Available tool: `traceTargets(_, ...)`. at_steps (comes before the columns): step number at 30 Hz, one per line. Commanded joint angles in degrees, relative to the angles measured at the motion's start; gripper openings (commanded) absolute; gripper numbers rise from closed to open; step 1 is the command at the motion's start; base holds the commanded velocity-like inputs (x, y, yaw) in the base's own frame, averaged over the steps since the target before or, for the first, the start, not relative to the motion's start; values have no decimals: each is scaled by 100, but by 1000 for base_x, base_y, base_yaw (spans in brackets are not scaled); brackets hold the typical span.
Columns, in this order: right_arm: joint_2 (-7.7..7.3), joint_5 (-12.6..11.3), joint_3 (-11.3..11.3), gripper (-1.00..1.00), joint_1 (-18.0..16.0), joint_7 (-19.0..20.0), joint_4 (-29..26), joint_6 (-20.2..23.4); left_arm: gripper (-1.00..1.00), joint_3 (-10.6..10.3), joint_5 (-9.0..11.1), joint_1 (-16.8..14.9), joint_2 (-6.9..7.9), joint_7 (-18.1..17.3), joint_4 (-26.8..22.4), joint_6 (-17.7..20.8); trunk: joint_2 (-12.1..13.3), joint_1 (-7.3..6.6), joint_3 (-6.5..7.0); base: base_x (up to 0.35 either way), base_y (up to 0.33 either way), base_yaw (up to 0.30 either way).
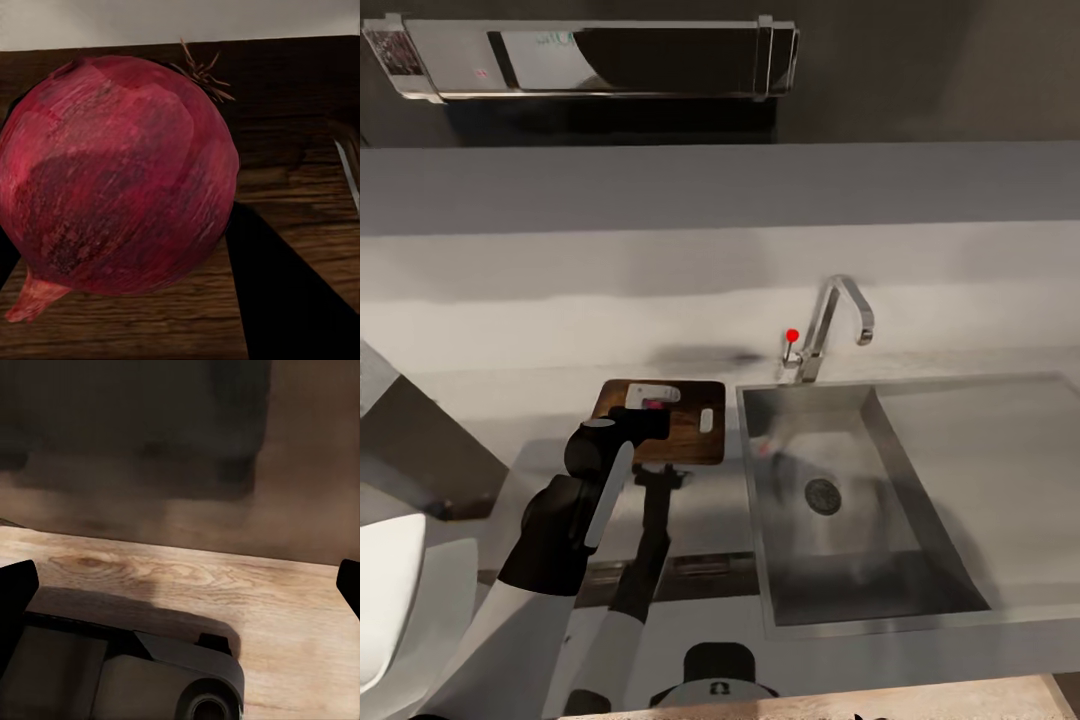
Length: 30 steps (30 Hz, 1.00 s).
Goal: In the kitchen, take the Vidalia onion out of the sink, dice it on the chopping board with the paring knife, put the diced onion into the bowl on the countertop, then place both the paring knife and the chopping board into the sink.
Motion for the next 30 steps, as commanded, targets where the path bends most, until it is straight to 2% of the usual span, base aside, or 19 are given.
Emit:
traceTargets(1, 9, 45, -40, 100, 2, 37, -10, -15, -100, -6, 34, -5, 0, 35, -4, 28, -10, 3, -18, 0, 20, 0)
traceTargets(30, 10, 45, -40, 100, 2, 37, -10, -13, -100, -6, 32, -5, 0, 35, -10, 28, -10, 3, -283, 0, 1, 0)
